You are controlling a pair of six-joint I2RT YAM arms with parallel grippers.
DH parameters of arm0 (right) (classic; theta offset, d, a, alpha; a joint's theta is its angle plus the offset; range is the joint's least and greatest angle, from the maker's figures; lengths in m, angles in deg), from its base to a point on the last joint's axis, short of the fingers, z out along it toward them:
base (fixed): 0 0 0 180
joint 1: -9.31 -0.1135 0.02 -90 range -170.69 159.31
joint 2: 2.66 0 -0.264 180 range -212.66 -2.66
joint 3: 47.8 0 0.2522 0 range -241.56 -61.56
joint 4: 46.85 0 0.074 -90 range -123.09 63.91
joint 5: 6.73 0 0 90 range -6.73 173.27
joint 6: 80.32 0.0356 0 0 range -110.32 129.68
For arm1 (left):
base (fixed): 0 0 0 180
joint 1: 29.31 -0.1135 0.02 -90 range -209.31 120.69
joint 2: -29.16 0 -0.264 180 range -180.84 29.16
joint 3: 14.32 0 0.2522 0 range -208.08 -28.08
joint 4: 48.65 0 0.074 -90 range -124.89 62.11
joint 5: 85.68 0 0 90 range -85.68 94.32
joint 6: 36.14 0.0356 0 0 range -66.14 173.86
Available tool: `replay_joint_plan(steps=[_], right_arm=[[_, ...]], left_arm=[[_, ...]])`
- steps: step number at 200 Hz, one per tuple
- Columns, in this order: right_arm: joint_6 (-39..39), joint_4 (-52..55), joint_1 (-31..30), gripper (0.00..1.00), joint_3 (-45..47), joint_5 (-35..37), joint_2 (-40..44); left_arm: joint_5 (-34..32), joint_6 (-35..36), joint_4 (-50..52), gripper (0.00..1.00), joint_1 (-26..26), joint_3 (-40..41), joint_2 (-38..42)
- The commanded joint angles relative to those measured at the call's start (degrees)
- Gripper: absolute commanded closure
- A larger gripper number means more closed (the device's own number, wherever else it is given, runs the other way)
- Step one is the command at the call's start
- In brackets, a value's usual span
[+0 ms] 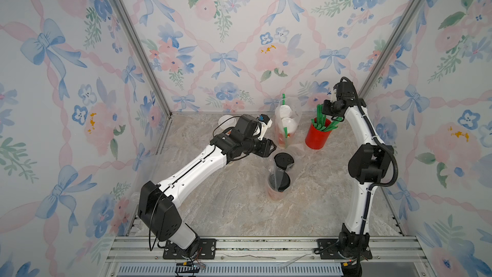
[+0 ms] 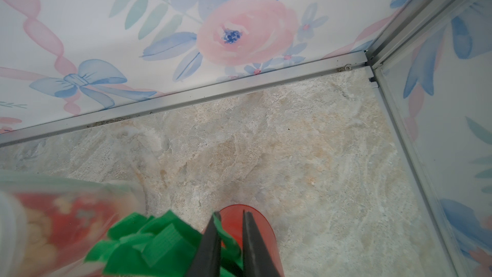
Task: Pack milk tea into plastic carrier bags
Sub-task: Pick up the straw from the container.
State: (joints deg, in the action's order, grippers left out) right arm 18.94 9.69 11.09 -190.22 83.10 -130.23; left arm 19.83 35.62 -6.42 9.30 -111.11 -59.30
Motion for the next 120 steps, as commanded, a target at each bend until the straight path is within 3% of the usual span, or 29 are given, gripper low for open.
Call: replay_joint_plan(steps=[1,43,120], right_arm=[[-1.2,0.9,0.3,0.84,-1.9,1.1,-1.7],[-3.1,1.6,-1.2,0.9,-1.6,5.2,1.4],[-3.3,0.2,-2.7,0.92,3.4,8.1,13.6]], left_arm=[[0.8,-0.8,0.5,0.48,-0.4,-1.3,-0.5],[0.8,-0.8,0.5,0.48,-0.4,-1.5,-0.3],[0.8,0.4,0.5,0.48,-0.3,-2.0,-0.2]])
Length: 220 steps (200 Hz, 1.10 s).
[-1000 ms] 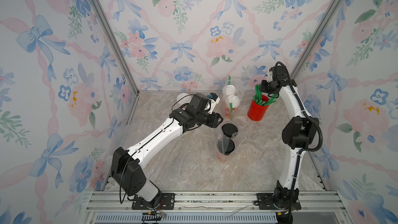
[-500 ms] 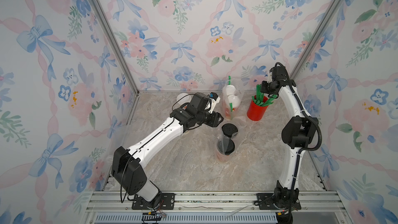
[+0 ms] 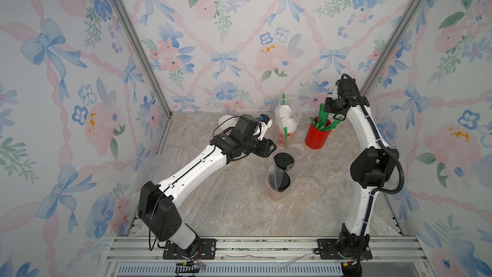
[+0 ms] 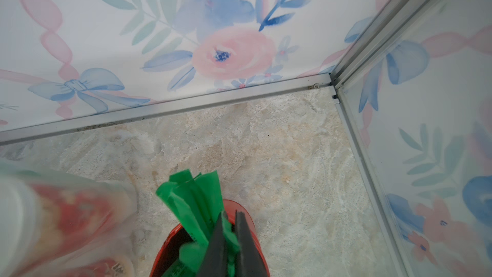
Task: Pack milk tea into plastic carrier bags
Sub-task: Pick up the straw from the container, then place the straw in the plastic carrier bag.
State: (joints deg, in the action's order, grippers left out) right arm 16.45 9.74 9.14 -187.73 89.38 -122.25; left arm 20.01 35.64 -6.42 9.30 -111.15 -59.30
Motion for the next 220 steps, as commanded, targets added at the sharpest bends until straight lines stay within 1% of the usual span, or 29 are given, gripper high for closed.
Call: replay_joint_plan(steps=[1,24,53,105,141,175,196,200,220], right_arm=[[-0.9,0.1,-0.8,0.92,0.9,1.8,5.7],[-1.2,-0.4,-1.1,0.92,1.9,2.6,8.5],[-1.5,1.1,-1.4,0.92,0.8,3.0,10.2],[-2.6,-2.3,-3.4,0.92,3.1,4.8,15.7],[-4.0,-0.8,-6.9,0.92,-0.4,7.4,18.3],[-3.7,1.9,-10.6,0.93,-3.4,8.7,21.6],[-3.2,2.1,-13.8,0.93,-2.1,8.9,24.4],[-3.1,2.0,-14.5,0.93,-1.7,8.9,26.4],[-2.1,1.7,-17.7,0.93,0.8,8.7,30.3]], left_arm=[[0.6,0.4,0.5,0.48,-0.3,-1.9,-0.1],[0.8,0.7,0.5,0.48,-0.4,-2.2,-0.2],[0.9,1.0,0.5,0.48,-0.3,-2.4,-0.4],[0.3,2.3,0.5,0.47,-0.4,-2.8,-0.6],[0.1,3.7,0.5,0.47,-0.5,-3.8,-1.0],[0.6,4.9,0.5,0.45,-0.6,-5.5,-2.5],[1.2,5.5,0.5,0.45,-0.5,-6.6,-3.7],[1.3,5.6,0.5,0.45,-0.6,-6.8,-4.1],[2.4,6.1,0.5,0.44,-0.5,-7.4,-5.1]])
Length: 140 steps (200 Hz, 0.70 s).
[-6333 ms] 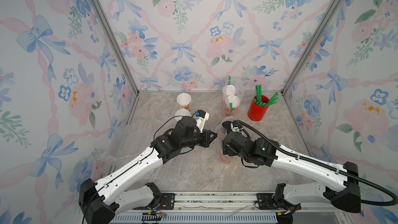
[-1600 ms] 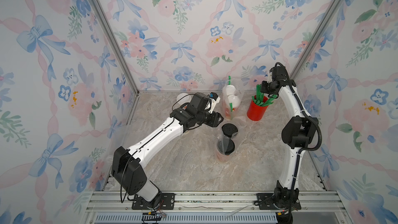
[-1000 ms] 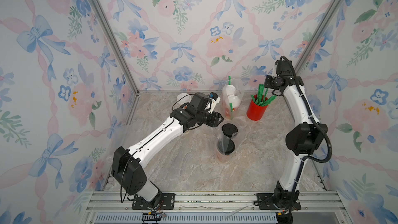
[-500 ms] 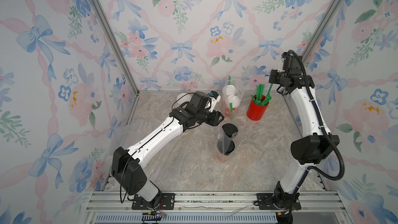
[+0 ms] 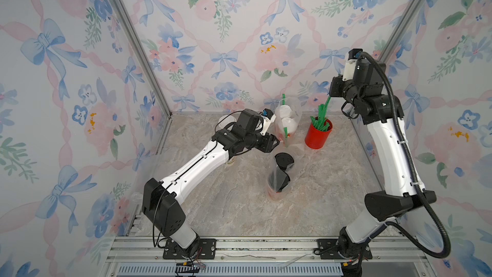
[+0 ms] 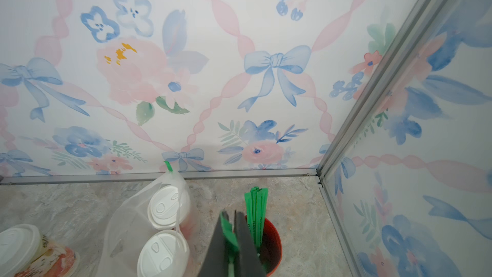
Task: Pack milk tea into plastic carrier bags
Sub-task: Place the straw in the plastic carrier bag.
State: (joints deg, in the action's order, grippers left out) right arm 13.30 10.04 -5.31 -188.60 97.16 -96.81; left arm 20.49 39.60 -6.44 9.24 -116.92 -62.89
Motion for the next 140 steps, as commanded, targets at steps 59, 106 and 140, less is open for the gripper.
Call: replay_joint_plan(steps=[59,106,140], right_arm=[[7.0,-3.9,-11.5,0.94,13.8,-5.2,17.3],[6.6,-7.6,-18.6,0.94,22.6,-8.9,21.2],[6.2,-10.2,-21.2,0.94,28.5,-8.9,21.7]], left_arm=[[-0.2,2.7,0.5,0.56,-0.5,-2.7,-2.0],[0.3,0.6,0.5,0.82,-0.4,-4.5,-4.2],[0.7,-0.9,0.5,0.92,-0.5,-5.7,-5.2]])
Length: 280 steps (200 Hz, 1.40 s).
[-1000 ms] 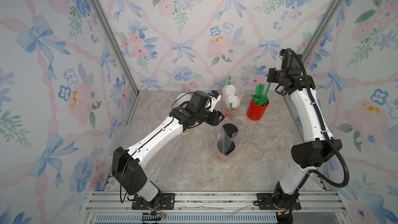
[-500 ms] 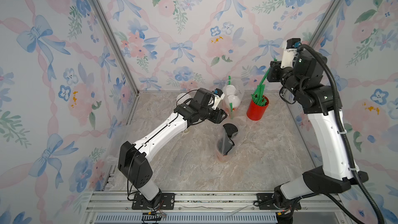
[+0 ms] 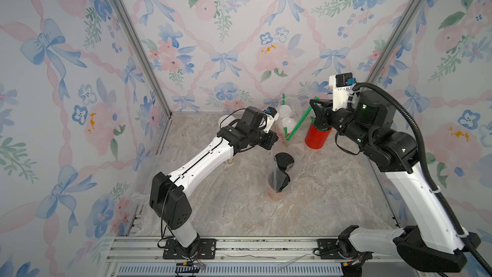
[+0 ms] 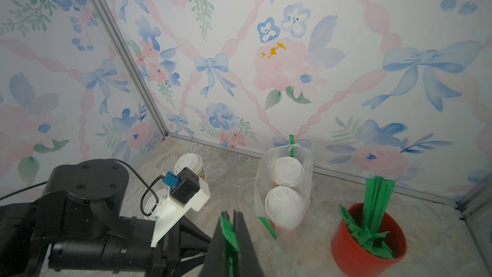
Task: Pack milk tea into plastic carrier bags
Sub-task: Place the straw in the plastic carrier bag.
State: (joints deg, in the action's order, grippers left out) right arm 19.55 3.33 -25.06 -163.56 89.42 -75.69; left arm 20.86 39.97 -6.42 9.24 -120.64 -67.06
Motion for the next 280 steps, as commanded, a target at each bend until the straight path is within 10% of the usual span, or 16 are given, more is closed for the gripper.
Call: replay_joint_plan(steps=[1,280], right_arm=[[0.0,-3.6,-1.4,0.94,3.6,-1.2,0.6],[-5.8,-29.7,-0.1,0.95,35.3,0.3,-6.2]], left_arm=[[0.4,-1.3,0.5,0.93,-0.5,-2.0,-1.0],[0.3,-3.0,0.5,0.96,-0.6,-2.9,-1.7]])
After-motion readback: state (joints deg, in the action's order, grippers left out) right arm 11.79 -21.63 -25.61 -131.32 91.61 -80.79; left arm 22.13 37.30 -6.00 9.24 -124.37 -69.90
